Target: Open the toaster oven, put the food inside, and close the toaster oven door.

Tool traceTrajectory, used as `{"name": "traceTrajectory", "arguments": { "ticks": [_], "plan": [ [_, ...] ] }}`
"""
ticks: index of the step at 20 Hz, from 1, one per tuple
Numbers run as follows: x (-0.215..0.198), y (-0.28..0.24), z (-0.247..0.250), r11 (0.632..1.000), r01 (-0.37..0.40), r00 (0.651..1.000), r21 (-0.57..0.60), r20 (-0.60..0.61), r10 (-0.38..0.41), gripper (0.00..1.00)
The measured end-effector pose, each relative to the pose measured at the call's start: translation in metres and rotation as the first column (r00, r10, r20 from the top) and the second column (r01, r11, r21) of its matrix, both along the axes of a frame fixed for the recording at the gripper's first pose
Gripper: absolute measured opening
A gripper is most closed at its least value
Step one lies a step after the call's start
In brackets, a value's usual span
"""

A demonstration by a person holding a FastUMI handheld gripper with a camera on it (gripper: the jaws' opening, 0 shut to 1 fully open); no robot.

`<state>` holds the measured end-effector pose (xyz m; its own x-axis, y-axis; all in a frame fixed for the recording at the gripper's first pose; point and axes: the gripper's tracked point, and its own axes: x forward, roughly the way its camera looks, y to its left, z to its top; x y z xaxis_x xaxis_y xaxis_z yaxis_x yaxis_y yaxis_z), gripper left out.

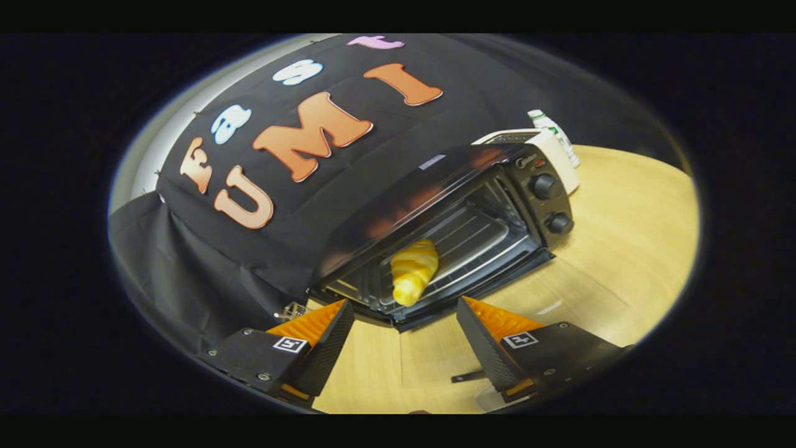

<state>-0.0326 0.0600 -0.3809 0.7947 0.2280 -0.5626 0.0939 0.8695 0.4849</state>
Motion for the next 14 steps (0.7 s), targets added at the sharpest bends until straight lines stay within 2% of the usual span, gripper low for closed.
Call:
{"name": "traceTrajectory", "arguments": {
  "ticks": [5,9,14],
  "plan": [
    [-0.041,-0.019,-0.007,0.979,-0.091,0.996,-0.185,-0.026,0.088,0.98],
    [-0.072,-0.029,-0.031,0.930,-0.174,0.984,-0.322,-0.099,0.150,0.99],
    [-0.108,-0.046,-0.071,0.864,-0.265,0.955,-0.428,-0.240,0.174,0.99]
  ]
}}
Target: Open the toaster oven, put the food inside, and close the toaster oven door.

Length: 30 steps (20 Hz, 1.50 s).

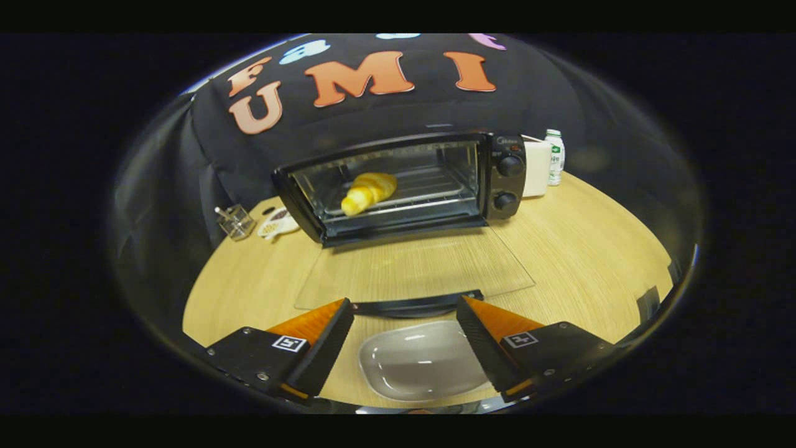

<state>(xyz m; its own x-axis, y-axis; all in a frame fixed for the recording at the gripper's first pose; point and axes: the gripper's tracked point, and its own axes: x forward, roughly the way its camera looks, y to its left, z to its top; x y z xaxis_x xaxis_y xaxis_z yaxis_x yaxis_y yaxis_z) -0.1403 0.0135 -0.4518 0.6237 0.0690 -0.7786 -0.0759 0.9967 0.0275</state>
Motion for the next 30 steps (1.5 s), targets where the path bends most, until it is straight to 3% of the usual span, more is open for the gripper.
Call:
{"name": "traceTrajectory", "arguments": {
  "ticks": [9,13,23,27,30],
  "plan": [
    [-0.002,-0.007,-0.034,0.995,-0.044,0.995,-0.087,-0.091,0.036,0.99],
    [0.006,-0.008,-0.037,0.999,0.014,0.996,-0.053,-0.091,-0.019,0.99],
    [0.015,-0.007,-0.009,0.998,0.026,0.999,-0.054,-0.020,-0.027,1.00],
    [0.028,-0.003,0.008,0.992,-0.043,0.998,-0.119,0.030,0.047,1.00],
    [0.034,0.000,0.018,0.994,-0.039,0.998,-0.105,0.044,0.044,0.99]
  ]
}}
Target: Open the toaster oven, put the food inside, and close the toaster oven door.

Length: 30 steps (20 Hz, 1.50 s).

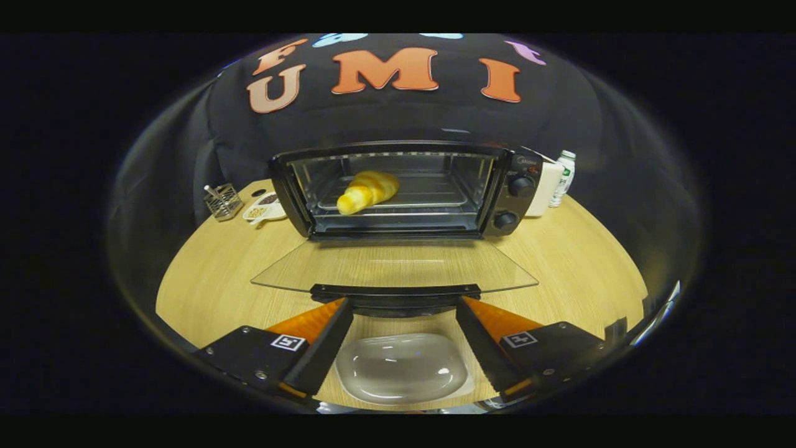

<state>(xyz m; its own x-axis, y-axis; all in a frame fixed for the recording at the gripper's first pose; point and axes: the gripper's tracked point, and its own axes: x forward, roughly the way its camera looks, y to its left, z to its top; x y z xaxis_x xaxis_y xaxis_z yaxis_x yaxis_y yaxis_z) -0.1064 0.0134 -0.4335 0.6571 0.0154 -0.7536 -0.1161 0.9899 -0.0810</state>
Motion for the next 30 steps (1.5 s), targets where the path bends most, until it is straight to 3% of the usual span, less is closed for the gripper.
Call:
{"name": "traceTrajectory", "arguments": {
  "ticks": [15,25,30],
  "plan": [
    [0.074,0.012,0.072,0.998,-0.015,0.995,0.060,0.103,0.009,1.00],
    [0.135,0.030,0.076,0.992,-0.013,0.986,0.123,0.166,-0.008,1.00],
    [0.137,0.025,0.091,0.991,0.002,0.983,0.134,0.182,-0.027,1.00]
  ]
}}
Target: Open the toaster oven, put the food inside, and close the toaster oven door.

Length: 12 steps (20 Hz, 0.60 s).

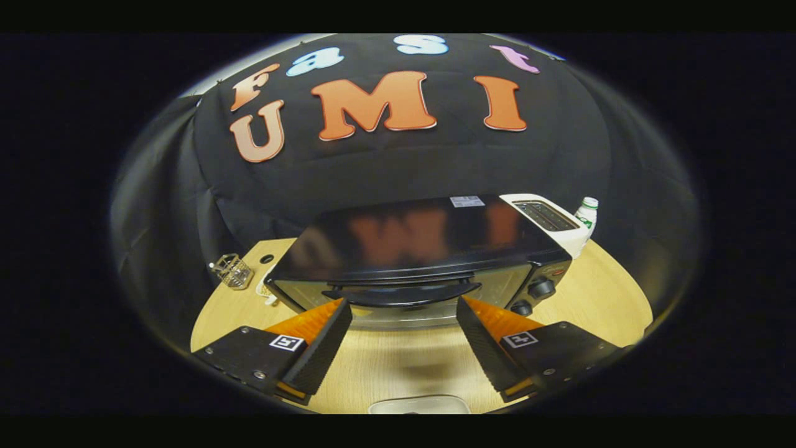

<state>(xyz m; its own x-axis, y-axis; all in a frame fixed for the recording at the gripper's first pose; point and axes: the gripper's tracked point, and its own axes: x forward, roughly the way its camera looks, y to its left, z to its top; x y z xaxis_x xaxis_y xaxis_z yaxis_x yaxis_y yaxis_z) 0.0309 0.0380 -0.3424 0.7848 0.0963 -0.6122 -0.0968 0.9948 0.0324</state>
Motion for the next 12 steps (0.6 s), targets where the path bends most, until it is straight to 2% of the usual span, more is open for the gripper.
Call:
{"name": "traceTrajectory", "arguments": {
  "ticks": [5,9,12],
  "plan": [
    [0.014,-0.011,0.058,1.000,0.003,0.996,-0.020,0.089,-0.001,1.00],
    [0.032,-0.017,0.136,1.000,0.008,0.977,-0.029,0.214,-0.001,0.99],
    [0.038,-0.020,0.203,0.999,0.022,0.949,-0.036,0.315,-0.010,0.99]
  ]
}}
